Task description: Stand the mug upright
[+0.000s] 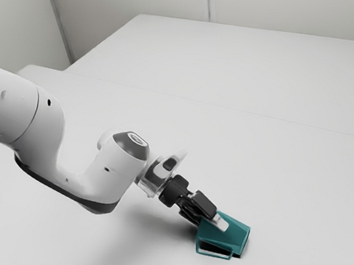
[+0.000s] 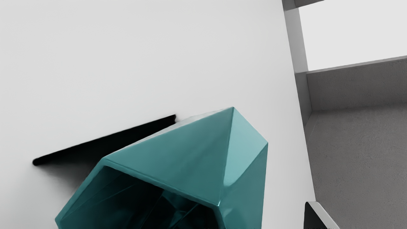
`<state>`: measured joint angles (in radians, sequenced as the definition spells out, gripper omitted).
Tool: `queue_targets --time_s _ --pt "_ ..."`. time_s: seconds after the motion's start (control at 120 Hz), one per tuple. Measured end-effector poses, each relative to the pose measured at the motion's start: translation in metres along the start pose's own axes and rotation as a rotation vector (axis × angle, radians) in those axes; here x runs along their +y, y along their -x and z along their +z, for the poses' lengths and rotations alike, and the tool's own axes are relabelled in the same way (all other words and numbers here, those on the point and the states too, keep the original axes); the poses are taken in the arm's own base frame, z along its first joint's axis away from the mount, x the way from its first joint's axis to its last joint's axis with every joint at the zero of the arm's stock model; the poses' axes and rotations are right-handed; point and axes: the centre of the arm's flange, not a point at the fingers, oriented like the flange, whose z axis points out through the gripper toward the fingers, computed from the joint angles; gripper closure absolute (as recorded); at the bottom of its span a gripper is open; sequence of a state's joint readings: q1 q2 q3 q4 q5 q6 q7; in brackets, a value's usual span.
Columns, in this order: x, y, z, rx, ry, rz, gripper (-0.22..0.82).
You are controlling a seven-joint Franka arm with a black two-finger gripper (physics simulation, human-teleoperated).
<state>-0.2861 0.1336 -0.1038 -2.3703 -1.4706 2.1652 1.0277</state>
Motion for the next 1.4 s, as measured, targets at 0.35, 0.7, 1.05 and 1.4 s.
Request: queue_targets --time_s 0.35,0.7,1.05,1.4 --pt "0.012 -0.001 0.005 -0.004 0.000 0.041 0.71" --pt "0.071 -0.035 -0.016 0.018 -0.036 0.220 0.75" --pt "0.098 -0.060 -0.089 -0.203 -0.391 0.464 0.75" --pt "0.094 -0.055 -0.174 -0.337 -0.726 0.409 0.75"
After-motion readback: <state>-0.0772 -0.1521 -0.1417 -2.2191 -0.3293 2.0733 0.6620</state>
